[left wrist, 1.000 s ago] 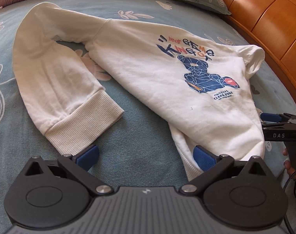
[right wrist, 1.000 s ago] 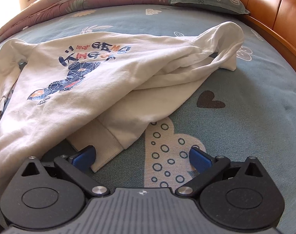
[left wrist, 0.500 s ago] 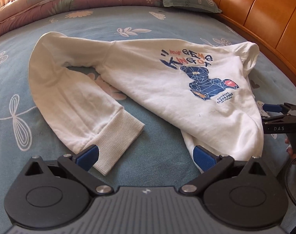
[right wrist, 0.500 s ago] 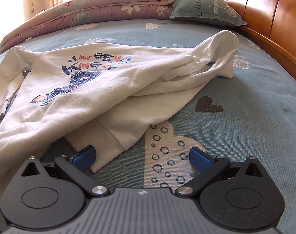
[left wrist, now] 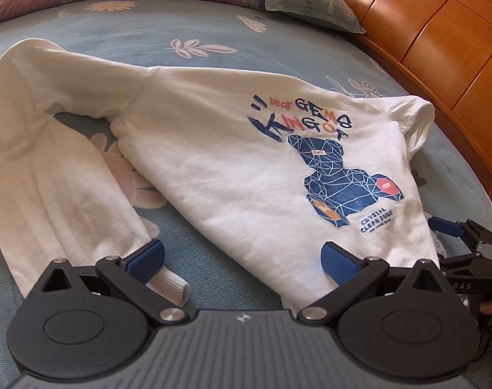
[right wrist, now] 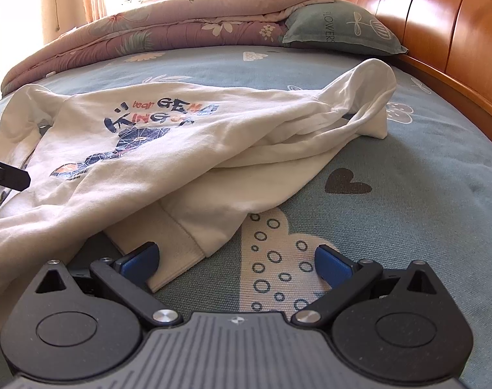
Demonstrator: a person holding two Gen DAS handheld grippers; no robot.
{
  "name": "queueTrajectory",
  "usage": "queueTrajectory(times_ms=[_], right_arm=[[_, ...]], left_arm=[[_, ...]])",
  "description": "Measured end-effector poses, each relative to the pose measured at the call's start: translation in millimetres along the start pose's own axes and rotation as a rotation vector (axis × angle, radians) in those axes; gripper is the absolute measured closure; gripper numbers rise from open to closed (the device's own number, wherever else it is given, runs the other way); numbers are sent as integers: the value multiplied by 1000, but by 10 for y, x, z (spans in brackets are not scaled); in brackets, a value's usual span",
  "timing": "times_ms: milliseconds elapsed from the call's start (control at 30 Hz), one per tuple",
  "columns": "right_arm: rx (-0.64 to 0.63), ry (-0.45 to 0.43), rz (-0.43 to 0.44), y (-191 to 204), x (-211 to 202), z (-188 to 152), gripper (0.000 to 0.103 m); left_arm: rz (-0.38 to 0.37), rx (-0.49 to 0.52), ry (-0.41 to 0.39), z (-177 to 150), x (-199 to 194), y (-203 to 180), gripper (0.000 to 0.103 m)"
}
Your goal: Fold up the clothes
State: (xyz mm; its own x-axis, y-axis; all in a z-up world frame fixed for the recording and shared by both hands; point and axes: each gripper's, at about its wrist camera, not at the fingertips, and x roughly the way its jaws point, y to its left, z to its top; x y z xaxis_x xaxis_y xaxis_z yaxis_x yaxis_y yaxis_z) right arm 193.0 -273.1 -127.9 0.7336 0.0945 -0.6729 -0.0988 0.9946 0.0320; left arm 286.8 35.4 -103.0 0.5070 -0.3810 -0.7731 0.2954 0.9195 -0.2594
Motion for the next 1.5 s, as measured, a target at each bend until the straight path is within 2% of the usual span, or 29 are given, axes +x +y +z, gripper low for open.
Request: queueTrajectory(times_ms=[167,467,633,767,833,1000,1167,1267,1333,1400,1433,1500], right_arm=[[2,-5,-1,0,3,-5,0],[0,24,-11,13,-25,26,0],[11,92,-11,64,-156,41,0],[-59,104,23,248,-334,-44,0],[-104,99,42,377,-378,-47,0],[-192,19,68,761,-333,220,0],[-274,-30,144,1222,17,657,0],[-302,-33,186,1467,280,882,0],[-308,-28,243,1588,441,992,0],[-308,14,293,1677,590,1068,0],[-304,38,308,1683,620,1079,0],[-284,22,285,1494,395,987,0]], left_arm=[[89,-3,48,-229,-216,224,1],[151,-8,25,-198,-601,164,1],[59,84,18,-183,-523,-300,1],[-3,160,19,-191,-437,-663,1],[18,170,9,-197,-463,-727,1],[82,154,-62,-146,-791,-605,1],[177,91,-128,-208,-1205,-300,1],[207,29,-139,-303,-1365,-72,1],[217,1,-130,-335,-1384,58,1],[229,-17,-127,-353,-1392,148,1],[236,-20,-129,-355,-1391,174,1],[233,-23,-139,-351,-1384,195,1]])
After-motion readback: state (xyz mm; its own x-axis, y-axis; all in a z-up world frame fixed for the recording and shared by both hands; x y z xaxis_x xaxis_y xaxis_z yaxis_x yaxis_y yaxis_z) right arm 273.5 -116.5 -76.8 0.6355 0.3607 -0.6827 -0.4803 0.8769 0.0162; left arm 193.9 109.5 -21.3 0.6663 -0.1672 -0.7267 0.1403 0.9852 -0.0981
